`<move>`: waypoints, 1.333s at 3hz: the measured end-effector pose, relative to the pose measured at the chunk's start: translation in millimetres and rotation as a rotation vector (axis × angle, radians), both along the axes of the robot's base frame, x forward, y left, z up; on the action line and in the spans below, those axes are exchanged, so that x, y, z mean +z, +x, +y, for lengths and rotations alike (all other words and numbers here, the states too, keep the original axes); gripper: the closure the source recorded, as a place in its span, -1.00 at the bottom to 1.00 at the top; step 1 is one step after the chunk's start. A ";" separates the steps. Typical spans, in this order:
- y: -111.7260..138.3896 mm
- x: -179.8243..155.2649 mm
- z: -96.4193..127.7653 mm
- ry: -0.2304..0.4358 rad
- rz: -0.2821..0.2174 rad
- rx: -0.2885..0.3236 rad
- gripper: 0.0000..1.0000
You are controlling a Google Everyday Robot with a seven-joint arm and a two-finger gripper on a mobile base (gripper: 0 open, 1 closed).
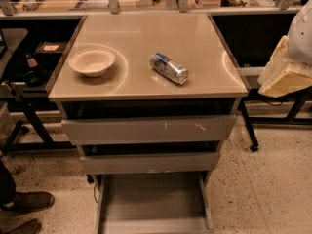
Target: Close bottom drawer
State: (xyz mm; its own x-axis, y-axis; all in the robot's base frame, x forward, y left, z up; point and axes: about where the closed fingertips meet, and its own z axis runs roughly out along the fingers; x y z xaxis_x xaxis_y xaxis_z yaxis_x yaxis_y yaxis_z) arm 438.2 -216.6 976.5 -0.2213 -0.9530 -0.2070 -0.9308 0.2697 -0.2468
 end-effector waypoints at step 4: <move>-54.3 -112.9 -22.9 -0.001 0.143 -0.049 1.00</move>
Offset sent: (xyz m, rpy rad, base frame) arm -0.0065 -0.0149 -0.0231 -0.0032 0.0458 -0.0343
